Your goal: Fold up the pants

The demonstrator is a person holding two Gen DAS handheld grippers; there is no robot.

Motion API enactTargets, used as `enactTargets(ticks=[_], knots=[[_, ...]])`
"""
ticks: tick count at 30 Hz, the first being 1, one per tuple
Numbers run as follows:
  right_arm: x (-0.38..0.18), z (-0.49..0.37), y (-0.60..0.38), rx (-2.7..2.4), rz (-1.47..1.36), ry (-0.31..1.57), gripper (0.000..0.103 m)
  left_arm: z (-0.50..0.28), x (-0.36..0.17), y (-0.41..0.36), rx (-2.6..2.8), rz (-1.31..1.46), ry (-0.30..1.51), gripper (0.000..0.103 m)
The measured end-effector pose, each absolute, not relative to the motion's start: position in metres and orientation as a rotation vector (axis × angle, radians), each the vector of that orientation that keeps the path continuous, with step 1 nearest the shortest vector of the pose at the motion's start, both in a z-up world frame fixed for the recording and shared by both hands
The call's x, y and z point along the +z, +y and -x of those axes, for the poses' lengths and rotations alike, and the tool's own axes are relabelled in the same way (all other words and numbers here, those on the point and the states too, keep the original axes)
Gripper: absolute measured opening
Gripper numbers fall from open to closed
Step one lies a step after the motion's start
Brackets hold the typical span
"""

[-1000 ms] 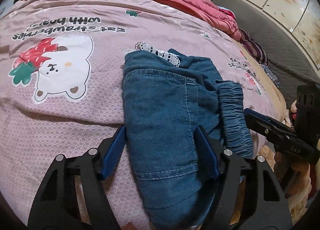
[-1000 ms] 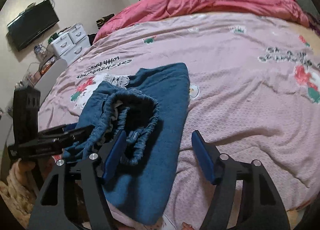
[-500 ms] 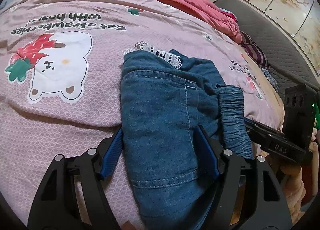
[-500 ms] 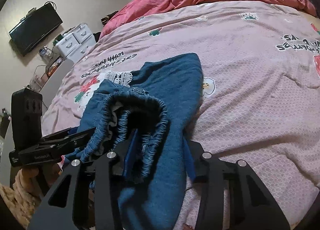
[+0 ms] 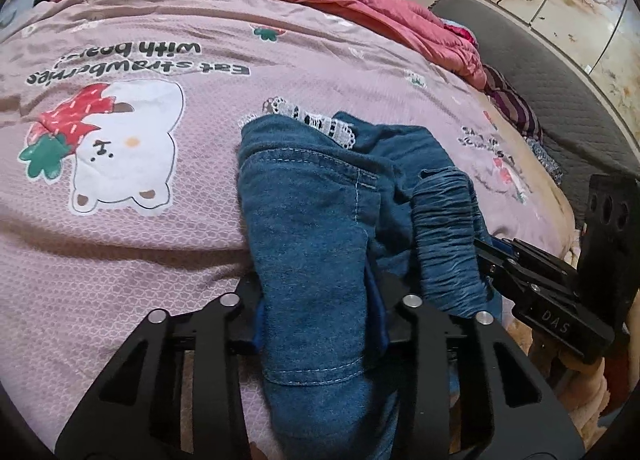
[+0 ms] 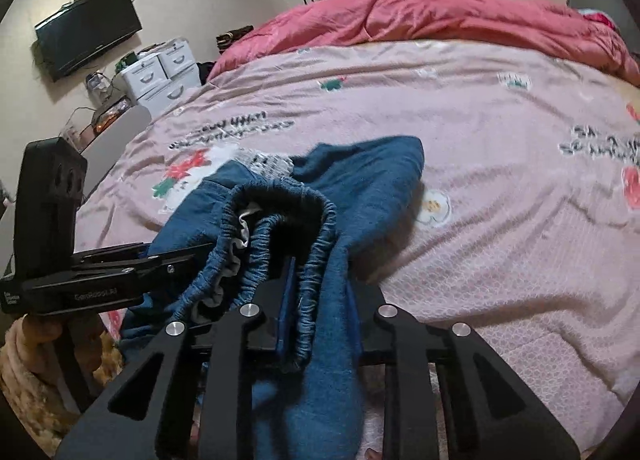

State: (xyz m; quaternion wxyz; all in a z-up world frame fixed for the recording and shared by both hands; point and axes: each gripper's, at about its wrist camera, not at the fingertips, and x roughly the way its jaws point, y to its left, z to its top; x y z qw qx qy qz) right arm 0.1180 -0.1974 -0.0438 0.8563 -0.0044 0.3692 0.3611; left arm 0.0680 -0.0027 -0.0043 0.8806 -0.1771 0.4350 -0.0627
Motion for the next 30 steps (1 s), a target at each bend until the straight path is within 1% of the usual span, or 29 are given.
enactTargets(ticks=[13, 22, 30], knots=[[-0.014, -0.118, -0.18, 0.8, 0.052, 0.686, 0.017, -0.073, 0.024, 0.009, -0.122, 0.378, 0.85, 0.024], [0.002, -0.146, -0.163, 0.813, 0.05, 0.652, 0.017, -0.092, 0.034, 0.016, -0.108, 0.37, 0.845, 0.024], [-0.006, -0.147, -0.168, 0.81, 0.031, 0.675, 0.017, -0.084, 0.035, 0.017, -0.114, 0.376, 0.832, 0.023]])
